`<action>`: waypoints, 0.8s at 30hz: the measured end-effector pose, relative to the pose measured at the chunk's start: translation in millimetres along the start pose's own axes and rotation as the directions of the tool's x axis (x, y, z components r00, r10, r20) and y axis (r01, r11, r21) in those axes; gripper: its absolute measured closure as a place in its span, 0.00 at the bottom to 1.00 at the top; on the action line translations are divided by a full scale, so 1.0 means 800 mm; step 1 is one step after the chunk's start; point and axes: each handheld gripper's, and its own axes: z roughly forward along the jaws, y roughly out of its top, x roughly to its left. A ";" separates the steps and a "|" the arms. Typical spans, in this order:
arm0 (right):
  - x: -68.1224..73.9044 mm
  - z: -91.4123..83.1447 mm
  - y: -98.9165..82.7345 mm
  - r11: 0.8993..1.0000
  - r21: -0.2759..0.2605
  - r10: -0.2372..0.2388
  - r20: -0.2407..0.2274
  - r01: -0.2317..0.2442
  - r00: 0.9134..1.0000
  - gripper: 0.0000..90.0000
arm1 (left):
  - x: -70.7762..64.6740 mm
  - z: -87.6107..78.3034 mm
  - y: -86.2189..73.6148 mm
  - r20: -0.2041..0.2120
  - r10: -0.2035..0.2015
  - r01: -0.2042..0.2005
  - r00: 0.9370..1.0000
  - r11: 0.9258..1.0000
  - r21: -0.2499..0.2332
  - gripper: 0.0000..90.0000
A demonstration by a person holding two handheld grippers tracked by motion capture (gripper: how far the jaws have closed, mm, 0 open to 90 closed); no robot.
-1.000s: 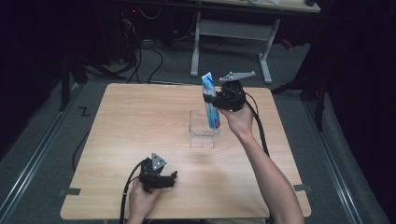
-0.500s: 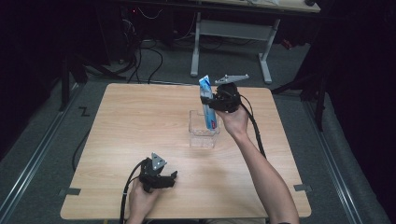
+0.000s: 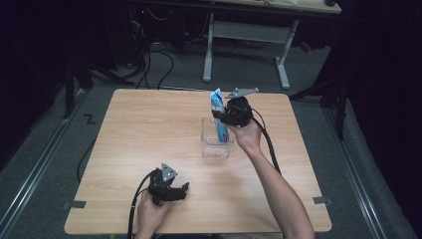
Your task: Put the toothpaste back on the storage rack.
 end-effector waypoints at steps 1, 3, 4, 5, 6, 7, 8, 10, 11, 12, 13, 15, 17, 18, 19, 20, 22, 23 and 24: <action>0.000 0.001 -0.001 1.000 0.002 -0.002 0.002 0.002 1.000 0.77 | 0.000 0.000 0.000 0.000 0.000 0.000 1.000 1.000 0.000 0.19; 0.000 0.003 -0.005 1.000 0.006 -0.005 0.004 0.005 1.000 0.77 | 0.000 0.000 0.000 0.000 0.000 0.000 1.000 1.000 0.000 0.19; 0.000 0.004 -0.007 1.000 0.011 -0.005 0.004 0.005 1.000 0.77 | 0.000 0.000 0.000 0.000 0.000 0.000 1.000 1.000 0.000 0.19; 0.000 0.005 -0.009 1.000 0.014 -0.005 0.004 0.005 1.000 0.77 | 0.000 0.000 0.000 0.000 0.000 0.000 1.000 1.000 0.000 0.19; 0.000 0.007 -0.011 1.000 0.019 -0.004 0.006 0.003 1.000 0.77 | 0.000 0.000 0.000 0.000 0.000 0.000 1.000 1.000 0.000 0.19; 0.000 0.008 -0.013 1.000 0.023 -0.007 0.004 0.007 1.000 0.77 | 0.000 0.000 0.000 0.000 0.000 0.000 1.000 1.000 0.000 0.19; 0.001 0.010 -0.014 1.000 0.029 -0.008 0.004 0.008 1.000 0.77 | 0.000 0.000 0.000 0.000 0.000 0.000 1.000 1.000 0.000 0.19; 0.003 0.012 -0.016 0.999 0.041 -0.022 0.011 0.021 1.000 0.77 | 0.000 0.000 0.000 0.000 0.000 0.000 1.000 1.000 0.000 0.19; 0.003 0.013 -0.017 0.999 0.039 -0.030 0.013 0.030 0.999 0.77 | 0.000 0.000 0.000 0.000 0.000 0.000 1.000 1.000 0.000 0.19; 0.004 0.013 -0.017 0.999 0.043 -0.034 0.016 0.034 0.999 0.77 | 0.000 0.000 0.000 0.000 0.000 0.000 1.000 1.000 0.000 0.19; 0.004 0.013 -0.018 0.999 0.042 -0.036 0.016 0.035 0.999 0.77 | 0.000 0.000 0.000 0.000 0.001 -0.001 1.000 1.000 0.000 0.19; 0.004 0.013 -0.018 0.998 0.043 -0.037 0.015 0.036 0.999 0.77 | 0.000 0.000 0.000 0.000 0.000 0.000 1.000 1.000 0.000 0.19; 0.004 0.013 -0.019 0.998 0.050 -0.040 0.014 0.039 0.999 0.77 | 0.000 0.000 0.000 0.000 0.001 -0.001 1.000 1.000 0.000 0.19; 0.004 0.013 -0.020 0.998 0.050 -0.046 0.014 0.046 0.999 0.77 | 0.000 0.000 0.000 0.000 0.001 -0.001 1.000 1.000 0.000 0.19; 0.005 0.013 -0.021 0.997 0.051 -0.050 0.017 0.049 0.999 0.77 | 0.000 0.000 0.000 0.000 0.001 -0.001 1.000 1.000 0.000 0.19; 0.005 0.013 -0.022 0.997 0.053 -0.053 0.017 0.052 0.998 0.77 | 0.000 0.000 0.000 0.000 0.000 0.000 1.000 1.000 0.000 0.19; 0.005 0.014 -0.024 0.997 0.059 -0.048 0.016 0.047 0.999 0.77 | 0.000 0.000 0.000 0.000 0.001 -0.001 1.000 1.000 0.000 0.19; 0.004 0.014 -0.026 0.997 0.063 -0.048 0.016 0.047 0.999 0.77 | 0.000 0.000 0.000 0.000 0.001 -0.001 1.000 1.000 0.000 0.19; 0.004 0.015 -0.027 0.997 0.065 -0.049 0.017 0.048 0.999 0.77 | 0.000 0.000 0.000 0.000 0.000 0.000 1.000 1.000 0.000 0.19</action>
